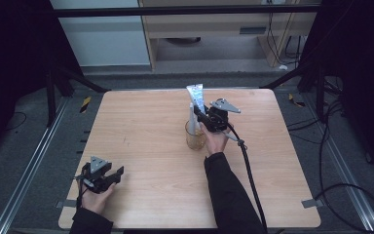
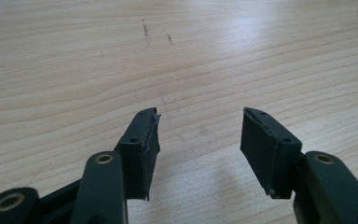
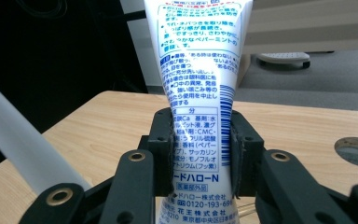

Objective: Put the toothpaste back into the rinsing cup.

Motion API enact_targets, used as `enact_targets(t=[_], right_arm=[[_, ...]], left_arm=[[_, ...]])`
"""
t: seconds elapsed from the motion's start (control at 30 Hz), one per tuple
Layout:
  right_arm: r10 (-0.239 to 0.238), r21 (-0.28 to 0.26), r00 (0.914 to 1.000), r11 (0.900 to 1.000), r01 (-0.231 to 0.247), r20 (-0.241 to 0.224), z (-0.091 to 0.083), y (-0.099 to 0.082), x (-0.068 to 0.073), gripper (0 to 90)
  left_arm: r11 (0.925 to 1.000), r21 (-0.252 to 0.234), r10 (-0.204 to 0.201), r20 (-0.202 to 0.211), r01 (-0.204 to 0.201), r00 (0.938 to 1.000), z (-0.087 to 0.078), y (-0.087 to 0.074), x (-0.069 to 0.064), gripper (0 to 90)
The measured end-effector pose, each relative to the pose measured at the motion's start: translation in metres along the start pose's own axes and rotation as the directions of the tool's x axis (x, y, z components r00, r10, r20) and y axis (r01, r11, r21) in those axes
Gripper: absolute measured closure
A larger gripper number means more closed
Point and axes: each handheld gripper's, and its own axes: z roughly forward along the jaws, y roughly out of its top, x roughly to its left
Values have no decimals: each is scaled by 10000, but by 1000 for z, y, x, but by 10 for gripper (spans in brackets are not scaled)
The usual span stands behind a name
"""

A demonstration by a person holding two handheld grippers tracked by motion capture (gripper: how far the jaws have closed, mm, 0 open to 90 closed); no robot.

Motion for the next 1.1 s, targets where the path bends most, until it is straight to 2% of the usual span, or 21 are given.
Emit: enact_targets(t=[0.67, 0.8, 1.0, 1.1], right_arm=[[-393, 884, 9990, 9952, 410, -212, 7, -10, 4, 642], [-543, 1002, 9983, 9934, 561, -207, 5, -10, 5, 634], [-459, 1032, 9986, 9935, 485, -274, -2, -10, 1, 621], [-605, 1147, 9978, 9914, 634, -289, -5, -8, 1, 613]], left_arm=[[10000, 11, 18, -25, -18, 10000, 0, 0, 0, 458], [10000, 14, 15, -23, -15, 10000, 0, 0, 0, 458], [10000, 23, 24, -30, -24, 10000, 0, 0, -1, 458], [10000, 26, 30, -38, -30, 10000, 0, 0, -1, 458]])
